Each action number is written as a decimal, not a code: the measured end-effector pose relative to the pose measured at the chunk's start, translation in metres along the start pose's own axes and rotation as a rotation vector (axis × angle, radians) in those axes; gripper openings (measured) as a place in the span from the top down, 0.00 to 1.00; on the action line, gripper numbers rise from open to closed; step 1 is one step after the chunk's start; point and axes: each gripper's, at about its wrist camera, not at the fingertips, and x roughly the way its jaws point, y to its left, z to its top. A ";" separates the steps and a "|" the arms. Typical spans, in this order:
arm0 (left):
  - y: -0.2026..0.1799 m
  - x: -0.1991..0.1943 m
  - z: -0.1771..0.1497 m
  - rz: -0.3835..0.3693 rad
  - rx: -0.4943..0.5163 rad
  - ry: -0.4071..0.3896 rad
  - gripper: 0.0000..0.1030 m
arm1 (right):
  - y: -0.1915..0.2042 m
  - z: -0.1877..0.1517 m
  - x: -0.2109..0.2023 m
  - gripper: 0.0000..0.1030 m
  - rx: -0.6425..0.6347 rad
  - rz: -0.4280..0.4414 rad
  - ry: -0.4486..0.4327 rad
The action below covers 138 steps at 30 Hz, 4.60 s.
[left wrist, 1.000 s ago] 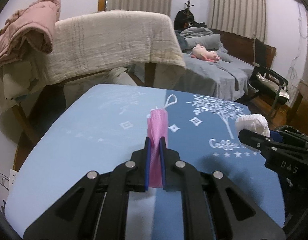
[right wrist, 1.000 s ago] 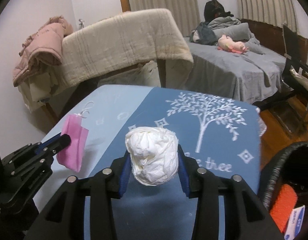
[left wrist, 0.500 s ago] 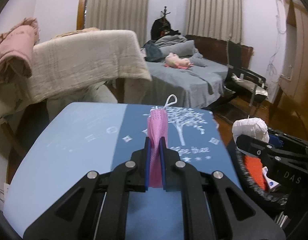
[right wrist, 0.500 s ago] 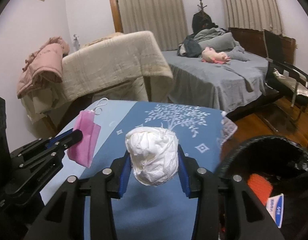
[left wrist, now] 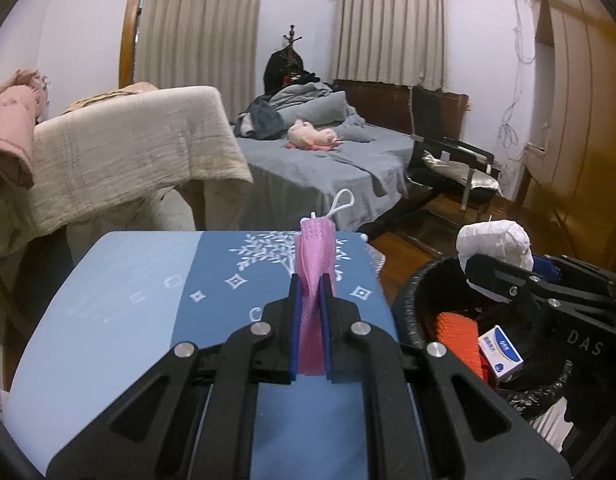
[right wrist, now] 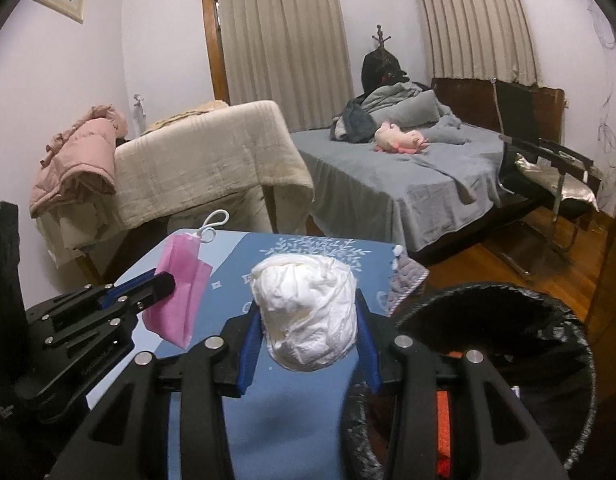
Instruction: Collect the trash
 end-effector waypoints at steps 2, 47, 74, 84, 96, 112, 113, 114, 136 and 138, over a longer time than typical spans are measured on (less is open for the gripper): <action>-0.007 -0.001 0.000 -0.012 0.008 -0.001 0.92 | -0.005 -0.001 -0.006 0.60 0.008 -0.007 -0.004; -0.178 0.087 -0.018 -0.369 0.239 0.101 0.83 | -0.176 -0.053 -0.048 0.51 0.189 -0.359 0.054; -0.109 0.034 -0.002 -0.195 0.143 0.048 0.07 | -0.131 -0.032 -0.067 0.06 0.172 -0.289 0.089; -0.096 0.000 0.004 -0.155 0.141 0.009 0.06 | -0.094 -0.013 -0.086 0.06 0.129 -0.246 0.055; -0.080 -0.025 0.008 -0.137 0.097 -0.027 0.05 | -0.072 -0.004 -0.095 0.06 0.103 -0.225 0.030; -0.075 -0.037 0.012 -0.128 0.083 -0.054 0.05 | -0.067 -0.002 -0.096 0.06 0.094 -0.224 0.020; -0.075 -0.037 0.012 -0.127 0.083 -0.055 0.05 | -0.067 -0.002 -0.096 0.06 0.094 -0.224 0.019; -0.075 -0.037 0.013 -0.127 0.083 -0.055 0.05 | -0.067 -0.002 -0.096 0.06 0.094 -0.225 0.019; -0.074 -0.037 0.013 -0.127 0.085 -0.055 0.05 | -0.065 0.005 -0.099 0.06 0.087 -0.224 0.011; -0.074 -0.038 0.013 -0.128 0.084 -0.054 0.05 | -0.065 0.005 -0.099 0.06 0.086 -0.224 0.011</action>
